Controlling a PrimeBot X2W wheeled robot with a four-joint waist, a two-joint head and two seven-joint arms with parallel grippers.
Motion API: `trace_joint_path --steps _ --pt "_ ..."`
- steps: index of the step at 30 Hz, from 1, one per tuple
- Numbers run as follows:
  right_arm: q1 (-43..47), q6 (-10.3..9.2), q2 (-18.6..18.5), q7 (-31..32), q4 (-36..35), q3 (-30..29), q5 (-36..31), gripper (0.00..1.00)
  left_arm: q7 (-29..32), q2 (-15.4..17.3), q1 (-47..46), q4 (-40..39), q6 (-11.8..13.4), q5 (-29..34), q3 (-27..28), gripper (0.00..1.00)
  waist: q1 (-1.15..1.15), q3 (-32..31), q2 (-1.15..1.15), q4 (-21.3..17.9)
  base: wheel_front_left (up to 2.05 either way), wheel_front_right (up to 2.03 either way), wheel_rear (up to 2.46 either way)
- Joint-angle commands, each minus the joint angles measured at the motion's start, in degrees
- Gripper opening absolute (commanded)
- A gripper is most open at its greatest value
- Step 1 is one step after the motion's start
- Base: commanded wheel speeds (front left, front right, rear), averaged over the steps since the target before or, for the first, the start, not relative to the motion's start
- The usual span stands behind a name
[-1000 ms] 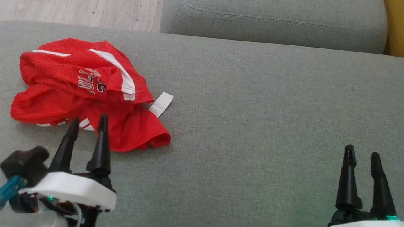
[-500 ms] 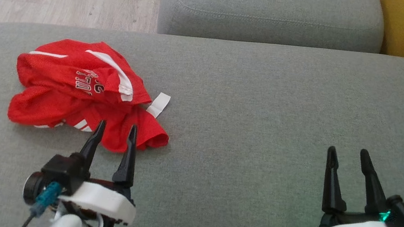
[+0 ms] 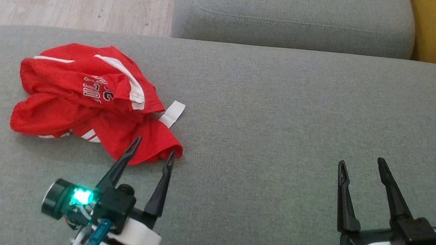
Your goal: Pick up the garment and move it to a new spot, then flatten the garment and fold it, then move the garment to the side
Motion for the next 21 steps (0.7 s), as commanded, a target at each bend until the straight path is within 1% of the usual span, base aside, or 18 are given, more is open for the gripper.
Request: trace_joint_path --steps 1,3,4,7,12,14,18,21 --pt "-1.8 -0.04 -0.5 -0.9 -2.2 1.4 -1.7 1.00 -0.8 0.9 -3.5 -1.7 0.7 1.3 0.9 1.00 0.00 0.0 0.00 0.0 0.00 0.00 0.00" --pt "-1.8 -0.04 -0.5 -1.3 -2.4 1.5 -1.8 1.00 -1.1 0.6 -3.5 -1.6 1.6 1.3 0.6 1.00 0.00 0.0 0.00 0.0 0.00 0.00 0.00" --pt "-1.7 -0.04 -0.5 -1.6 -2.6 1.4 -0.8 1.00 -1.5 0.0 -3.2 -2.2 1.9 0.2 0.8 1.00 0.00 0.0 0.00 0.0 0.00 0.00 0.00" --pt "-1.2 -0.04 -0.5 -2.1 -2.5 1.4 3.6 1.00 -2.0 -1.1 -2.3 -4.5 1.6 -2.2 2.6 1.00 0.00 0.0 0.00 0.0 0.00 0.00 0.00" --pt "-0.3 -0.04 -0.6 -3.0 -0.9 0.9 14.0 1.00 -2.8 -2.4 0.1 -7.1 -0.8 -3.2 6.4 1.00 0.00 0.0 0.00 -0.2 0.00 0.00 0.00" --pt "0.0 -0.04 -0.6 -3.3 0.3 0.9 16.5 1.00 -3.1 -2.9 1.0 -6.9 -1.8 -2.5 7.7 1.00 0.00 -0.1 0.00 -0.2 0.00 0.00 0.00" --pt "0.0 -0.04 -0.6 -4.0 3.4 1.4 16.1 1.00 -3.8 -4.1 2.6 -4.0 -3.9 -1.0 9.5 1.00 0.00 -0.3 0.00 -0.3 0.00 0.00 0.00" --pt "-0.2 -0.04 -0.6 -4.5 4.9 2.1 15.0 1.00 -4.3 -5.0 2.7 -2.4 -4.9 1.4 10.1 1.00 0.00 -0.3 0.00 -0.4 0.00 0.00 0.00"
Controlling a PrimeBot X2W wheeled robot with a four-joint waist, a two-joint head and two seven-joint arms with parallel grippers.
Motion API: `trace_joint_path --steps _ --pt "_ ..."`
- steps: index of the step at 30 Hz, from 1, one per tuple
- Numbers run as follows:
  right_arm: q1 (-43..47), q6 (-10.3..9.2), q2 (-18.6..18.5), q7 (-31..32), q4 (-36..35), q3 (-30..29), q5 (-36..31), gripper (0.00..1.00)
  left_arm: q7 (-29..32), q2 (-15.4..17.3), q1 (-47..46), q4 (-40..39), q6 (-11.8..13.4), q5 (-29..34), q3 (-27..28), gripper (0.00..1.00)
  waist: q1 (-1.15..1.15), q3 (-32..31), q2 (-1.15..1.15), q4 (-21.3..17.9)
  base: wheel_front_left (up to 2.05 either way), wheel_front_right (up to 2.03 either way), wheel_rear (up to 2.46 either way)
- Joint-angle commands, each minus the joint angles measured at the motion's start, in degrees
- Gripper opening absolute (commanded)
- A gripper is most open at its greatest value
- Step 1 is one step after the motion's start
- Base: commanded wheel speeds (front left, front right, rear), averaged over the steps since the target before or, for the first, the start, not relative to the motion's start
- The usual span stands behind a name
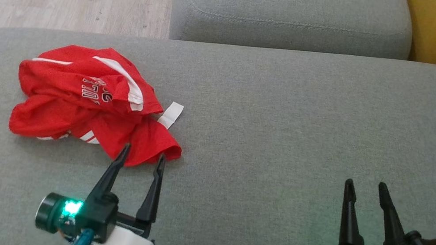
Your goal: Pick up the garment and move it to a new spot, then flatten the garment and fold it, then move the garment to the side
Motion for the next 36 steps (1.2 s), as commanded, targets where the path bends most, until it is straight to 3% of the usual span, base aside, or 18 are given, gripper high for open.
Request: trace_joint_path --steps 1,14,36 --pt "-1.8 -0.04 -0.6 -1.2 -1.4 1.8 -1.9 1.00 -1.2 -0.4 -2.4 -1.4 -0.4 2.5 2.2 1.00 0.00 -0.1 0.00 0.0 0.00 0.00 0.00" --pt "-1.9 -0.04 -0.6 -1.2 -1.5 2.7 -1.4 1.00 -1.2 -2.8 -1.2 0.0 -4.1 5.5 7.0 1.00 0.00 -0.6 0.00 1.6 0.00 0.00 0.00" --pt "0.2 -0.04 -0.6 -1.2 -2.3 10.0 1.9 1.00 -1.2 -3.7 2.2 -0.4 -6.3 8.1 13.6 1.00 0.00 -1.9 0.00 15.3 0.00 0.00 0.00"
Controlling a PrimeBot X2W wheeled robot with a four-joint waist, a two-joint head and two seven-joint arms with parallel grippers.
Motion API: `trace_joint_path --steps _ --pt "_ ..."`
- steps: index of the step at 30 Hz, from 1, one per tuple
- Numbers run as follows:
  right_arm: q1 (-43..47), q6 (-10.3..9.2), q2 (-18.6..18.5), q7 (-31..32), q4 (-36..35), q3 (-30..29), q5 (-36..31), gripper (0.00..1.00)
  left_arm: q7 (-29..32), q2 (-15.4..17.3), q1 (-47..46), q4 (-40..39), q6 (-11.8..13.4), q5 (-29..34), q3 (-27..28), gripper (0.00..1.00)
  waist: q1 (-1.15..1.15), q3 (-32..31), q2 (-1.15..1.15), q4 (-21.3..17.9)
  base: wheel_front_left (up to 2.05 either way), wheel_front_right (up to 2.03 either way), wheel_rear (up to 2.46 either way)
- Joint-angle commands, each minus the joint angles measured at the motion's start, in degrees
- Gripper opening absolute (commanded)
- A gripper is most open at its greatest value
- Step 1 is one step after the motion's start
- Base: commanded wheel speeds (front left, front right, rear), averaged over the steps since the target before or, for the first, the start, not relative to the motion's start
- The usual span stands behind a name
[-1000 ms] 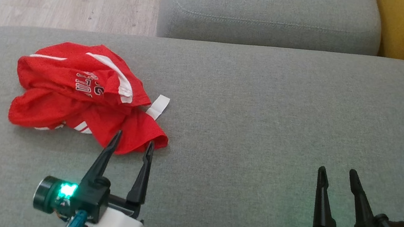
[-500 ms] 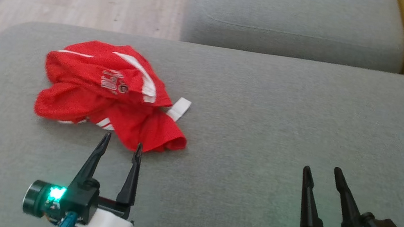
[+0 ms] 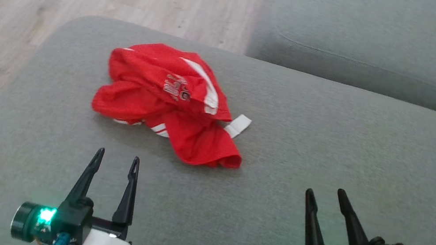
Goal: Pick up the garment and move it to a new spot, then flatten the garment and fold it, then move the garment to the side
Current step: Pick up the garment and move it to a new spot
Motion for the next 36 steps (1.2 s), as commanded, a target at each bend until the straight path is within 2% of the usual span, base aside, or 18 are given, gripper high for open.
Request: trace_joint_path --steps 1,8,14,17,21,25,27,30,36 --pt "-1.5 -0.04 -0.5 -0.8 -2.1 1.6 0.2 1.00 -0.5 -0.4 -1.7 -1.9 -0.1 0.6 2.3 1.00 0.00 -0.1 0.00 1.1 0.00 0.00 0.00" --pt "-1.2 -0.04 -0.5 -0.8 -2.1 4.2 -0.1 1.00 -0.5 -0.8 -0.8 -2.4 -0.5 0.7 3.5 1.00 0.00 -0.4 0.00 3.5 0.00 0.00 0.00" --pt "-1.3 -0.04 -0.5 -0.8 -2.2 4.8 -0.1 1.00 -0.5 -0.8 -0.7 -2.6 -1.2 0.9 4.7 1.00 0.00 0.1 0.00 3.5 0.00 0.00 0.00" --pt "-2.0 -0.04 -0.5 -0.8 -2.5 4.2 0.3 1.00 -0.5 0.5 -2.6 -2.0 -3.7 1.0 4.7 1.00 0.00 1.7 0.00 2.2 0.00 0.00 0.00" --pt "-3.4 -0.04 -0.5 -0.8 -2.9 3.4 -0.3 1.00 -0.3 2.8 -9.7 0.7 -7.5 1.0 4.4 1.00 0.00 4.9 0.00 0.3 0.00 0.00 0.00" --pt "-5.0 -0.04 -0.5 -0.8 -3.2 3.2 -1.0 1.00 6.7 4.9 -20.8 5.6 -11.6 0.4 2.3 1.00 0.00 8.2 0.00 -1.5 0.00 0.00 0.00" --pt "-6.0 -0.04 -0.5 -0.8 -3.4 3.2 -1.3 1.00 11.4 5.9 -26.6 8.5 -12.8 -1.2 0.7 1.00 0.00 9.7 0.00 -2.4 0.00 0.00 0.00" --pt "-6.9 -0.04 -0.5 -0.8 -3.5 3.1 -1.5 1.00 16.1 7.3 -31.8 11.4 -13.3 -3.1 -1.4 1.00 0.00 11.1 0.00 -3.5 0.00 0.00 0.00" --pt "-9.3 -0.04 -0.5 -0.8 -3.7 2.8 -1.6 1.00 26.4 12.7 -42.7 18.2 -13.4 -10.7 -11.7 1.00 0.00 14.8 0.00 -6.3 0.00 0.00 0.00"
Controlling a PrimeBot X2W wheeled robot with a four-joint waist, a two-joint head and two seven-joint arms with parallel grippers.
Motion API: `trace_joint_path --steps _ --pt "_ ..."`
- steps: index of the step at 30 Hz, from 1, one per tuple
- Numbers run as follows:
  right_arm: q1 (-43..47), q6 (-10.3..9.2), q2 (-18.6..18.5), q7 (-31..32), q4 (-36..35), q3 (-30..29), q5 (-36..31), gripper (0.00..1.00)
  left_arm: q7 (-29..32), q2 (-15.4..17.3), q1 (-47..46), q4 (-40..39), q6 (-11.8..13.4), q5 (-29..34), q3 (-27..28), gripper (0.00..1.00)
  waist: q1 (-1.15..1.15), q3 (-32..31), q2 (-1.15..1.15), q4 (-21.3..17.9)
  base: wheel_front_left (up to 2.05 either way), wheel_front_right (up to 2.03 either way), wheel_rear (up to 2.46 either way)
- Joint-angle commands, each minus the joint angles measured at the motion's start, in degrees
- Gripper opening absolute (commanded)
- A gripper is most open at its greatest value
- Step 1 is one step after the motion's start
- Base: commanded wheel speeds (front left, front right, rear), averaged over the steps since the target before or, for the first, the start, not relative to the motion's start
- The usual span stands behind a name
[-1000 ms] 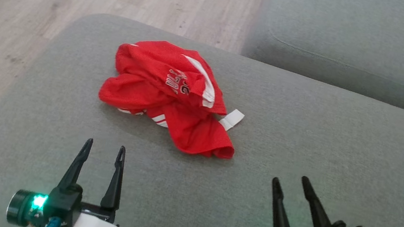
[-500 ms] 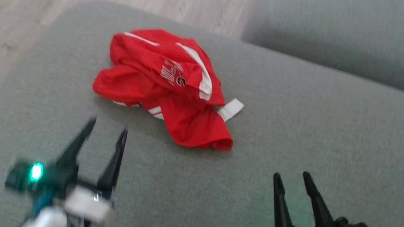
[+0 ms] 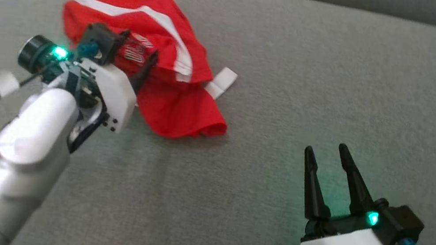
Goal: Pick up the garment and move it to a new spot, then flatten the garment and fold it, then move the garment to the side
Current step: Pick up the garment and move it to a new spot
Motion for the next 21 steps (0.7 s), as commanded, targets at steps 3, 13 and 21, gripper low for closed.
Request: trace_joint_path --steps 3,13,21 --pt "-2.5 -0.04 -0.3 -0.8 -2.0 1.2 -0.3 1.00 2.7 4.2 -5.2 1.6 0.1 -2.8 -0.6 1.00 -0.02 2.4 0.00 -2.5 0.00 0.00 0.00" --pt "-2.9 -0.04 -0.3 -0.8 -1.7 0.7 0.6 1.00 -3.0 6.1 -8.7 7.3 0.1 -6.2 -3.8 0.00 -0.02 2.3 0.00 -3.5 0.00 0.00 0.00" --pt "-1.6 -0.04 -0.3 -0.8 -1.1 0.0 1.0 1.00 -16.7 6.5 -10.5 4.3 2.7 -5.7 -1.2 0.00 -0.02 -1.9 0.00 -2.8 0.00 0.00 0.00"
